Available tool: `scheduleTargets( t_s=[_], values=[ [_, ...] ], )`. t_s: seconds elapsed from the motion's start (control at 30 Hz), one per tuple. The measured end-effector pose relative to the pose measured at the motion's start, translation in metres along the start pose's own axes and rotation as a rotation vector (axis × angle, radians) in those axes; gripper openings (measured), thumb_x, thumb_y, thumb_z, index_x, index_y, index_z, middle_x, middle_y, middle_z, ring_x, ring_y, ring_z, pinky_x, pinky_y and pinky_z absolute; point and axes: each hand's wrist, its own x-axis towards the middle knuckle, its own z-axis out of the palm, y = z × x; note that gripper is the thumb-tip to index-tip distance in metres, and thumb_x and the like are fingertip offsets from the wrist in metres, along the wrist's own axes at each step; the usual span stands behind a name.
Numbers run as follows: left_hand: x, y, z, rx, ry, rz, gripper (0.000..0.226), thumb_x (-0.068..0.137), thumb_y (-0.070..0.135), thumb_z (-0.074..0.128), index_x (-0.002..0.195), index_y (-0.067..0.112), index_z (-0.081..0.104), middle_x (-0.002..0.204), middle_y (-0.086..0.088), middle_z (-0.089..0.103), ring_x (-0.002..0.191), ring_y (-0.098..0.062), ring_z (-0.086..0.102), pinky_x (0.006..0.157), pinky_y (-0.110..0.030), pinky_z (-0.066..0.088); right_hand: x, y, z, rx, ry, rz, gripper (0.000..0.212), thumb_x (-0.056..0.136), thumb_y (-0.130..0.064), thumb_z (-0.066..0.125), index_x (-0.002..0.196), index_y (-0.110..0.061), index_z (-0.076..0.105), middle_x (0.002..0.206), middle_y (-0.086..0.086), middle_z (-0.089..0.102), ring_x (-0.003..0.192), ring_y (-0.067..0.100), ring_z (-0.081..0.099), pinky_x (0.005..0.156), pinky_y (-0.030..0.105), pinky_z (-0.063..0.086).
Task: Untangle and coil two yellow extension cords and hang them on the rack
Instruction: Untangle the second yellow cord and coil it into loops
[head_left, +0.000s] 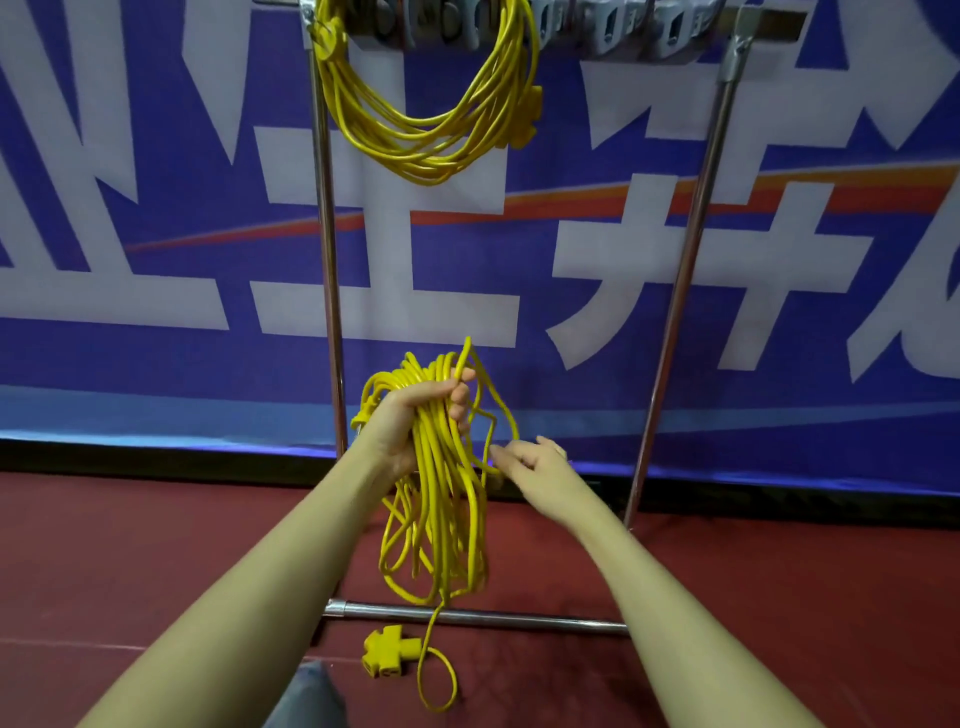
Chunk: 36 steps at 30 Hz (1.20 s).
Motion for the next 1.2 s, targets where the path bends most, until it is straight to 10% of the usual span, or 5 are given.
scheduleTargets(
  t_s=[0.13, 0.57, 0.93, 1.2],
  values=[
    [0.003, 0.010, -0.001, -0.059, 0.032, 0.077, 0.023, 0.079, 0.014, 0.052, 0.091, 0.006, 0.070, 0.066, 0.001, 0.063, 0.054, -0.009, 0.061, 0.056, -0.024, 0.054, -0.007, 0.002, 0.003, 0.145, 0.096, -0.070, 0.054, 0.093, -0.035, 0.057, 0.052, -0.007, 0.037, 0.056, 0.005, 0.028, 0.054, 0.010, 0.028, 0.058, 0.031, 0.025],
    [0.013, 0.005, 0.005, -0.156, 0.147, 0.131, 0.018, 0.095, -0.002, 0.041, 0.099, 0.007, 0.056, 0.090, -0.008, 0.074, 0.082, -0.019, 0.072, 0.076, -0.039, 0.057, 0.002, -0.017, -0.005, 0.325, 0.018, -0.121, 0.012, 0.092, -0.017, 0.060, 0.096, -0.013, 0.070, 0.093, 0.000, 0.069, 0.086, 0.002, 0.061, 0.084, 0.015, 0.044],
    [0.011, 0.005, -0.006, -0.032, 0.128, 0.063, 0.023, 0.095, 0.001, 0.041, 0.110, 0.005, 0.058, 0.098, -0.009, 0.073, 0.088, -0.020, 0.071, 0.080, -0.034, 0.055, 0.003, -0.036, -0.019, 0.360, 0.328, -0.167, 0.021, 0.096, -0.011, 0.049, 0.084, -0.008, 0.065, 0.059, 0.005, 0.050, 0.056, 0.012, 0.049, 0.057, 0.026, 0.045],
    [0.007, -0.005, -0.016, 0.030, 0.151, -0.042, 0.023, 0.095, -0.001, 0.040, 0.108, 0.003, 0.058, 0.096, -0.011, 0.073, 0.086, -0.021, 0.072, 0.078, -0.034, 0.056, 0.013, -0.058, -0.025, 0.908, 0.257, -0.026, 0.027, 0.103, -0.018, 0.037, 0.090, -0.005, 0.057, 0.051, -0.005, 0.031, 0.040, 0.005, 0.023, 0.037, 0.018, 0.019]
  ],
)
